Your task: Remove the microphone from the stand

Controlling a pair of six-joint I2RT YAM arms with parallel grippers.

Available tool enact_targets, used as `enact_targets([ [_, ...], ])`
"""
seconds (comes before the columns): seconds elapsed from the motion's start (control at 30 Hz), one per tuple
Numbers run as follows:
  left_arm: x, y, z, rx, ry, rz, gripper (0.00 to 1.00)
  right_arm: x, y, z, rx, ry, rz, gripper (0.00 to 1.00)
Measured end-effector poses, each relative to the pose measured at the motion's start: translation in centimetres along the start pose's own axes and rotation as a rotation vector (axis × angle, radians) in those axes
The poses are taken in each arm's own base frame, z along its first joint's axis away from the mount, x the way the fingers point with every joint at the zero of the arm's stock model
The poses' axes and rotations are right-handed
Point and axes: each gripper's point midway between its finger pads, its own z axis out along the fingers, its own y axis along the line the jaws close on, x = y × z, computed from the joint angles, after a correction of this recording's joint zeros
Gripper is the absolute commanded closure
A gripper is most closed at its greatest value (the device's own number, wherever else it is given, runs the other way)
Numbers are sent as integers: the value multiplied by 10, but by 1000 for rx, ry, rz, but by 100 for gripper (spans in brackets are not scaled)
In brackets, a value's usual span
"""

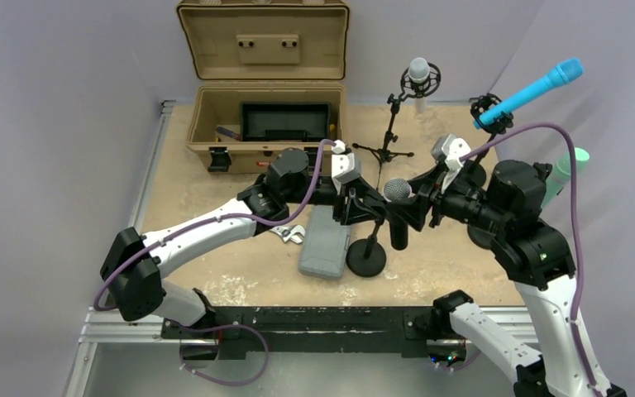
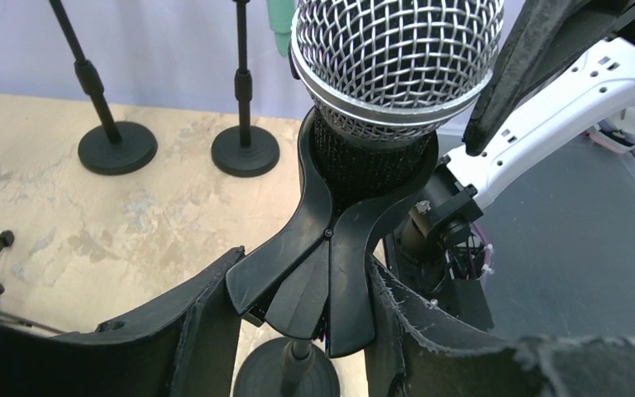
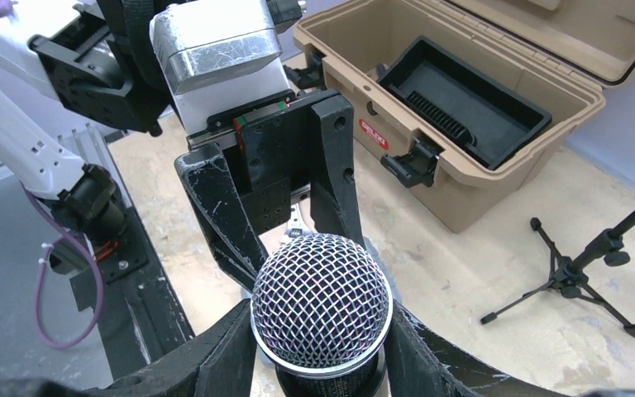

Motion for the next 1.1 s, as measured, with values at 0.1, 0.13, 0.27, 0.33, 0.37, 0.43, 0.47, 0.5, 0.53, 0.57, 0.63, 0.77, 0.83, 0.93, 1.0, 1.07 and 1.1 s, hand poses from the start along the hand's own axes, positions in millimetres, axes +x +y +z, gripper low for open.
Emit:
enact_targets([
  [0.1,4,4,0,-18,26,-8,100,2,-2,5,-12,15,-3,100],
  [0.13,5,5,0,-22,32,-10,100,3,-2,6,-14,16,-5,100],
  [0.27,5,7,2,-31,38,-15,100,0,-4,8,-19,7,-9,100],
  [0.33,4,8,2,-38,36,-14,100,-3,-4,10,-25,2,-11,100],
  [0.37,4,9,2,-41,35,-14,100,-6,-4,11,-30,-2,-13,100],
  [0.43,2,11,3,-50,27,-9,100,-11,-4,13,-37,-9,-16,100],
  [0.47,0,12,3,-55,21,-5,100,-14,-5,13,-39,-12,-16,100],
  [0.5,-2,13,3,-60,15,-1,100,-16,-5,14,-41,-18,-18,100],
  [0.53,-4,14,3,-66,11,2,100,-19,-5,15,-46,-24,-19,100],
  [0.57,-6,15,3,-72,7,6,100,-22,-4,17,-53,-30,-17,100],
  [0.63,-8,16,2,-82,1,10,100,-26,-3,18,-64,-44,-11,100],
  [0.77,-12,15,1,-88,-10,16,68,-27,-1,16,-66,-64,-10,100],
  [0.83,-10,12,1,-86,-12,15,40,-22,3,12,-64,-76,-19,100],
  [0.93,3,1,-2,-84,-8,-13,16,-9,10,4,-68,-82,-21,100],
  [1.0,19,0,-6,-94,8,-39,14,-4,16,-3,-68,-93,-22,100],
  [1.07,34,0,-10,-98,22,-69,11,-4,19,-8,-67,-106,-28,100],
  [1.1,39,1,-11,-101,26,-77,10,-5,21,-11,-66,-115,-33,100],
])
